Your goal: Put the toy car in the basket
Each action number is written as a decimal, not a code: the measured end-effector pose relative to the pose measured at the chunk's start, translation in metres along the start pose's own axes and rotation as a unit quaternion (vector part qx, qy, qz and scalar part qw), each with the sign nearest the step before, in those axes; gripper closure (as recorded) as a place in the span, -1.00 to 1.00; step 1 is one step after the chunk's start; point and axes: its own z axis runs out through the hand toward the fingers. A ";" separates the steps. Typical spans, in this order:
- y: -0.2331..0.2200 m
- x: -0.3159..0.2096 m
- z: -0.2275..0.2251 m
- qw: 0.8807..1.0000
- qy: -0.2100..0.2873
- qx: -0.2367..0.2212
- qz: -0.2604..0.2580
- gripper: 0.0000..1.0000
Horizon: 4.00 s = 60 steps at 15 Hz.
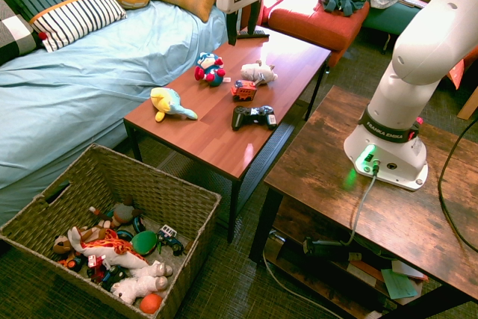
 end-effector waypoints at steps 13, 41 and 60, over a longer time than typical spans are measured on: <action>0.058 0.129 0.167 0.984 -0.040 -0.040 -0.171 -1.00; 0.023 0.158 0.217 0.966 -0.061 -0.048 -0.245 1.00; -0.347 -0.246 0.119 0.939 -0.054 -0.116 -0.320 -1.00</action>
